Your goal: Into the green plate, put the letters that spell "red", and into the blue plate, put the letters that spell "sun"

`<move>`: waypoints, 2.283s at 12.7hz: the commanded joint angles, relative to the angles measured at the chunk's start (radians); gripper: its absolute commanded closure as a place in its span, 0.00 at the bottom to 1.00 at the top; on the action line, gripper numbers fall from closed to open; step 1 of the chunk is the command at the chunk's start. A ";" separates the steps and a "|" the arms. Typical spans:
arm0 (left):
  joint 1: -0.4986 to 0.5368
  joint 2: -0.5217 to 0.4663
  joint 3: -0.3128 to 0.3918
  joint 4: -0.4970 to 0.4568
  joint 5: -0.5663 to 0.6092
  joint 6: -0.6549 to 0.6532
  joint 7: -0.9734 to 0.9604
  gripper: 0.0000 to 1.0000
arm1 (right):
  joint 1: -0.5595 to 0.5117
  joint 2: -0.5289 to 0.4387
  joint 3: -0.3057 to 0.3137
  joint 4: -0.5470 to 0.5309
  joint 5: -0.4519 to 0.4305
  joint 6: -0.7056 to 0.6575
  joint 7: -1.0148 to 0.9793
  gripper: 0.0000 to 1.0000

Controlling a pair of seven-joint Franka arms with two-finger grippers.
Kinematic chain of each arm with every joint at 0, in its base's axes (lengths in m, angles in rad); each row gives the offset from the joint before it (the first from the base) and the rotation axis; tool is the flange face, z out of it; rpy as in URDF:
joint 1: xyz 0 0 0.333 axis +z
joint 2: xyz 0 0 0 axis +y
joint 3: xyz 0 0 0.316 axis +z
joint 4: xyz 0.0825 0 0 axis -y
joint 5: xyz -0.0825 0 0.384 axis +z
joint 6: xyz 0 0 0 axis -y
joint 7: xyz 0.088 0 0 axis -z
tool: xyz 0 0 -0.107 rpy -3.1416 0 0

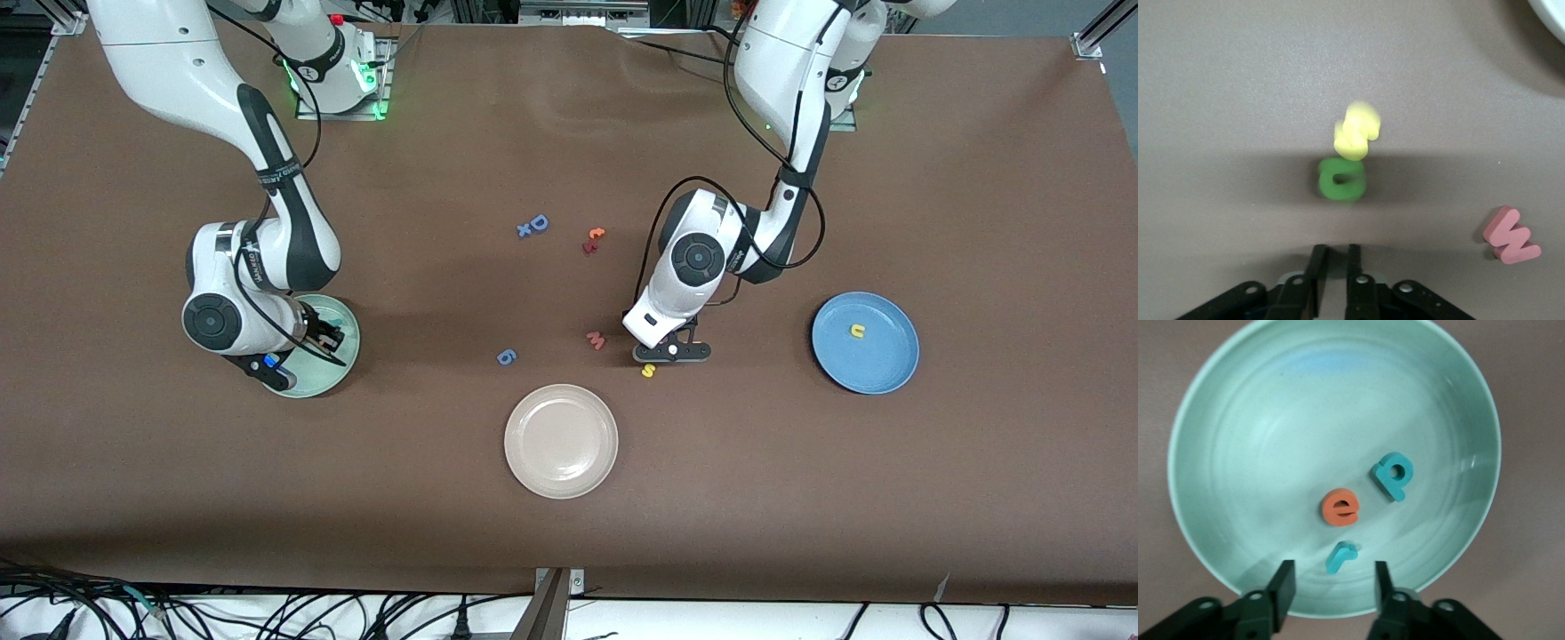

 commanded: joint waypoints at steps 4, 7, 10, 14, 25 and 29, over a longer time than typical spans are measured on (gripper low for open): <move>-0.002 0.010 0.003 0.004 0.026 0.008 0.009 0.86 | -0.001 -0.086 -0.022 0.168 0.015 -0.225 -0.027 0.02; -0.001 0.009 0.003 0.007 0.026 0.008 0.009 0.86 | -0.003 -0.097 -0.048 0.276 0.015 -0.337 -0.089 0.02; 0.004 0.009 0.005 0.017 0.026 0.008 0.013 0.52 | -0.004 -0.141 -0.081 0.304 0.017 -0.354 -0.180 0.02; 0.034 0.009 0.006 0.031 0.021 0.010 0.075 0.24 | -0.004 -0.195 -0.130 0.307 0.060 -0.345 -0.280 0.02; 0.036 0.066 0.003 0.111 0.015 0.017 0.072 0.20 | -0.004 -0.290 -0.238 0.321 0.107 -0.354 -0.509 0.01; 0.036 0.073 0.003 0.116 0.015 0.019 0.073 0.20 | -0.004 -0.298 -0.238 0.318 0.106 -0.354 -0.512 0.01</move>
